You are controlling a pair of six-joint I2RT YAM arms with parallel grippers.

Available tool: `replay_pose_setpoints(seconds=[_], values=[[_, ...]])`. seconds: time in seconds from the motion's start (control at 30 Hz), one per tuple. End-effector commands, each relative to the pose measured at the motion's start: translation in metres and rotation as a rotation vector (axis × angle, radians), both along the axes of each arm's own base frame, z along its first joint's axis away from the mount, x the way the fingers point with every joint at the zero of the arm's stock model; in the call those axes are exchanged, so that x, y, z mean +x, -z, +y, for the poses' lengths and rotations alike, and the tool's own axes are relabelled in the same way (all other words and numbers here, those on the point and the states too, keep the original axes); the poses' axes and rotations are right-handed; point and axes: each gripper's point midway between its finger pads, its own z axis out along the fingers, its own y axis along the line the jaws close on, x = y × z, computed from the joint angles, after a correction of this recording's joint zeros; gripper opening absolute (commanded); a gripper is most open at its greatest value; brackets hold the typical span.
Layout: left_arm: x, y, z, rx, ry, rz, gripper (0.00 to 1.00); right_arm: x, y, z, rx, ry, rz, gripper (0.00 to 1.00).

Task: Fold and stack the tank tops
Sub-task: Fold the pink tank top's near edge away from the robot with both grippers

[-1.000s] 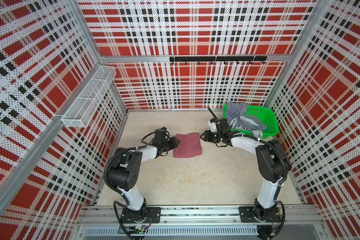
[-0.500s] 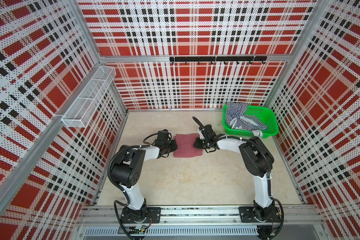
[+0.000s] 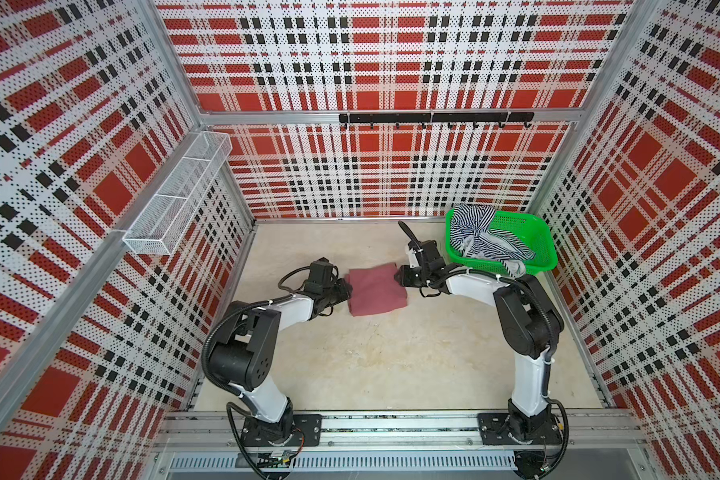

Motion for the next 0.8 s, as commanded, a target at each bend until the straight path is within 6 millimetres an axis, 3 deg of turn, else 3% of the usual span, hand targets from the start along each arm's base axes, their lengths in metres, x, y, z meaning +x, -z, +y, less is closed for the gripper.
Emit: replay_pose_setpoints(seconds=[0.0, 0.1, 0.2, 0.3, 0.4, 0.47, 0.6, 0.77], values=[[0.014, -0.026, -0.004, 0.028, -0.003, -0.062, 0.42, 0.013, -0.019, 0.009, 0.023, -0.027, -0.058, 0.32], [0.025, -0.016, -0.016, 0.032, 0.013, -0.057, 0.42, 0.024, -0.002, 0.020, 0.054, -0.029, -0.051, 0.30], [0.029, 0.016, -0.020, 0.008, 0.012, -0.005, 0.42, 0.035, 0.027, 0.021, 0.050, 0.013, -0.012, 0.28], [0.028, 0.045, -0.012, 0.013, -0.015, 0.040, 0.42, 0.039, 0.050, 0.018, 0.050, 0.035, 0.012, 0.28], [0.027, 0.056, 0.001, 0.030, -0.036, 0.066, 0.41, 0.040, 0.049, 0.018, 0.052, 0.025, 0.010, 0.28], [0.030, 0.040, 0.003, 0.039, -0.039, 0.026, 0.41, 0.040, 0.034, 0.017, 0.048, 0.012, -0.018, 0.29], [0.038, -0.015, 0.006, 0.084, -0.041, -0.072, 0.49, 0.033, -0.016, 0.011, 0.032, -0.027, -0.093, 0.39], [0.035, -0.064, 0.017, 0.195, -0.057, -0.093, 0.64, 0.013, -0.053, -0.021, -0.029, -0.013, -0.129, 0.52]])
